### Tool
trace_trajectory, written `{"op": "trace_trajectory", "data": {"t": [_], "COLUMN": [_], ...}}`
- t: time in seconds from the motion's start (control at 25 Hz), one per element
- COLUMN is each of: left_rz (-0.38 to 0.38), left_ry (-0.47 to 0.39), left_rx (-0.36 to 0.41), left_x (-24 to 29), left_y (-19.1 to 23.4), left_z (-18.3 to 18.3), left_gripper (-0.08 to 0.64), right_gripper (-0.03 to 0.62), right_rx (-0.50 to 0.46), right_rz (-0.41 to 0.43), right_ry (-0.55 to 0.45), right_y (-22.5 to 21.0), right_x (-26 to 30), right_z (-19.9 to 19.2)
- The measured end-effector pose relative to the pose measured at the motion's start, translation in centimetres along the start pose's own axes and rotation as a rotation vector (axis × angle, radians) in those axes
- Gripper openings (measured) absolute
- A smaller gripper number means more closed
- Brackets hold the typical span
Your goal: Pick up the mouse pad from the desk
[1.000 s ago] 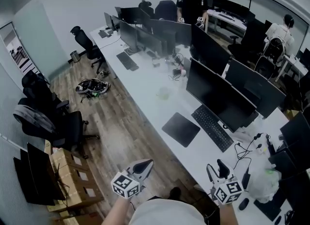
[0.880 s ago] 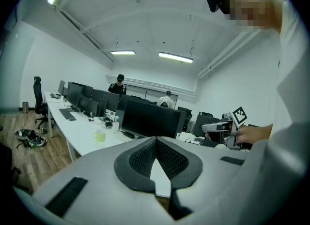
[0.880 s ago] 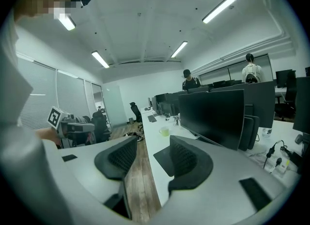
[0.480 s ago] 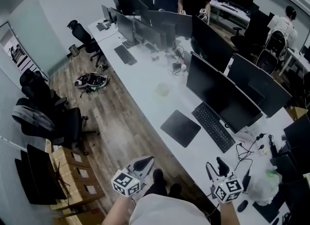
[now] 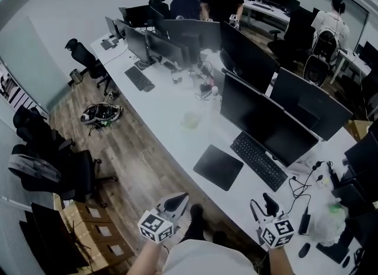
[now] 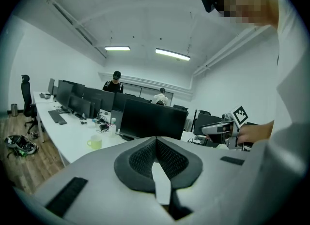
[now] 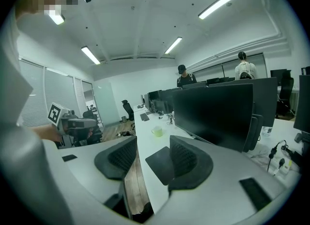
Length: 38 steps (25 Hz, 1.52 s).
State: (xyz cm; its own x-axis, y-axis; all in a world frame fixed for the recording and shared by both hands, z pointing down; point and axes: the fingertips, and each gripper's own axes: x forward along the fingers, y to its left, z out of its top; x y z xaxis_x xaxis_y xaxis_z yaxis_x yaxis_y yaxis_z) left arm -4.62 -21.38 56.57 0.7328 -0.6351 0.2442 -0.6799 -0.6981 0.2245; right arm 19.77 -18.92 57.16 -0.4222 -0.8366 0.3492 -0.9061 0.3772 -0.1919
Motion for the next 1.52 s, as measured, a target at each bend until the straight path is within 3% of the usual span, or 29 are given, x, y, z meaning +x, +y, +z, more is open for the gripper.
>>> {"op": "trace_trajectory", "data": {"t": [0.8,1.2,1.52], "left_rz": [-0.208,-0.295,-0.306], "left_ry": [0.081,0.147,0.191], "left_rx": [0.019,0.017,0.019], "left_x": [7.9,11.6,14.7], "left_y": [12.7,15.3,15.3], "left_z": [1.3,-0.4,-2.8], "left_gripper": [0.017,0.017,0.017], "right_gripper": [0.225,0.238,0.247], "right_rx": [0.032,0.068,0.087], "right_rz": [-0.199,-0.271,-0.289], "right_ry": [0.066,0.129,0.211], "right_y": [-0.1,-1.6,-3.7], "right_x": [11.8,15.9,18.3], "right_z": [1.3,-0.3,-3.6]}}
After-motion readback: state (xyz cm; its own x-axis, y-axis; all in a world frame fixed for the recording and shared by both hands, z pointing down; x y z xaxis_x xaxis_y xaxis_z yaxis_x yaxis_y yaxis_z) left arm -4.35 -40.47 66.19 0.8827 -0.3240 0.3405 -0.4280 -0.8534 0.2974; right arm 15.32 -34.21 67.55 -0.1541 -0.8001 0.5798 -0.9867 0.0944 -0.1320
